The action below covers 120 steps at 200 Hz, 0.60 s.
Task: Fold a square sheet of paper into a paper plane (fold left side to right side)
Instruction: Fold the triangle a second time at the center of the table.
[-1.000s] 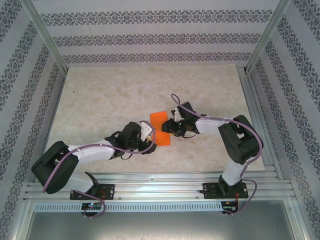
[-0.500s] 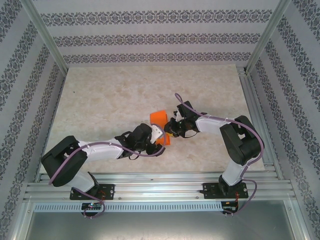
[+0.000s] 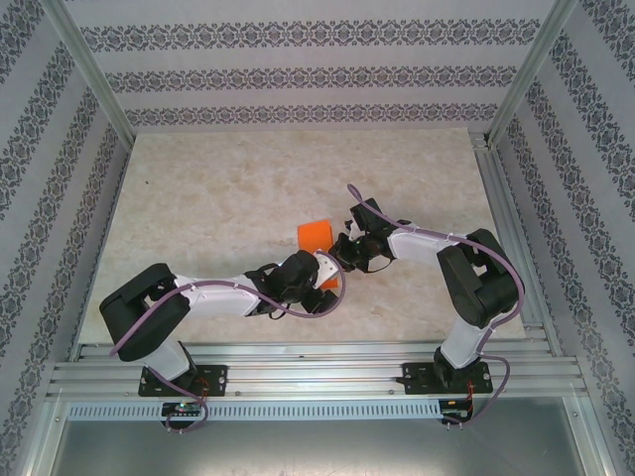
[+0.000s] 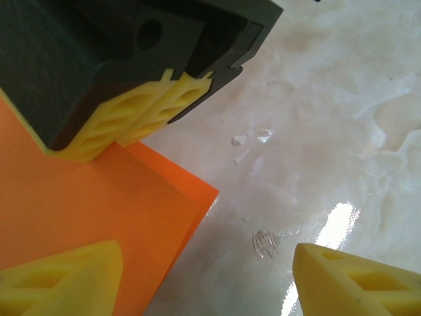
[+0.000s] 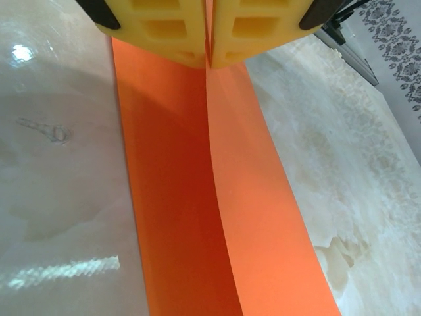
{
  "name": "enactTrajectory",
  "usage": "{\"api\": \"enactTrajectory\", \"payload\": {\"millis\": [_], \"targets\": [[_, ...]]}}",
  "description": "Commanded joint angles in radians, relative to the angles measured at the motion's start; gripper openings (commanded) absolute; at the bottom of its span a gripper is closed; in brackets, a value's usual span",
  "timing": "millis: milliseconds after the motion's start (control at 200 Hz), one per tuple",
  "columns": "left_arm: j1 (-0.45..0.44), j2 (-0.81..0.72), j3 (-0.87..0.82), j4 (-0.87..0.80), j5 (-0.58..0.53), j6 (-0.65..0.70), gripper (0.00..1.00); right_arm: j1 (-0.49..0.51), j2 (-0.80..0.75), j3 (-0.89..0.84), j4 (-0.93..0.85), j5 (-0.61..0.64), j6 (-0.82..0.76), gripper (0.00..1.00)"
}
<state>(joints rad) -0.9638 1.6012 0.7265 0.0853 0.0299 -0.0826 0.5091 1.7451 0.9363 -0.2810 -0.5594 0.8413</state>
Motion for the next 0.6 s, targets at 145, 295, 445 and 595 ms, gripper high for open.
{"api": "enactTrajectory", "payload": {"millis": [145,295,445,595], "targets": [[-0.026,0.022,0.042,-0.005,-0.118,0.024,0.66,0.010,-0.030,0.020,-0.014,0.001,0.004,0.09],[-0.027,0.026,0.051,-0.004,-0.155,0.022,0.58,0.015,-0.029,0.022,-0.013,-0.002,0.008,0.09],[-0.027,0.020,0.045,0.002,-0.152,0.020,0.40,0.017,-0.030,0.025,-0.020,0.001,0.001,0.09],[-0.027,0.015,0.043,0.004,-0.124,0.016,0.23,0.017,-0.030,0.026,-0.026,0.005,-0.010,0.10]]}}
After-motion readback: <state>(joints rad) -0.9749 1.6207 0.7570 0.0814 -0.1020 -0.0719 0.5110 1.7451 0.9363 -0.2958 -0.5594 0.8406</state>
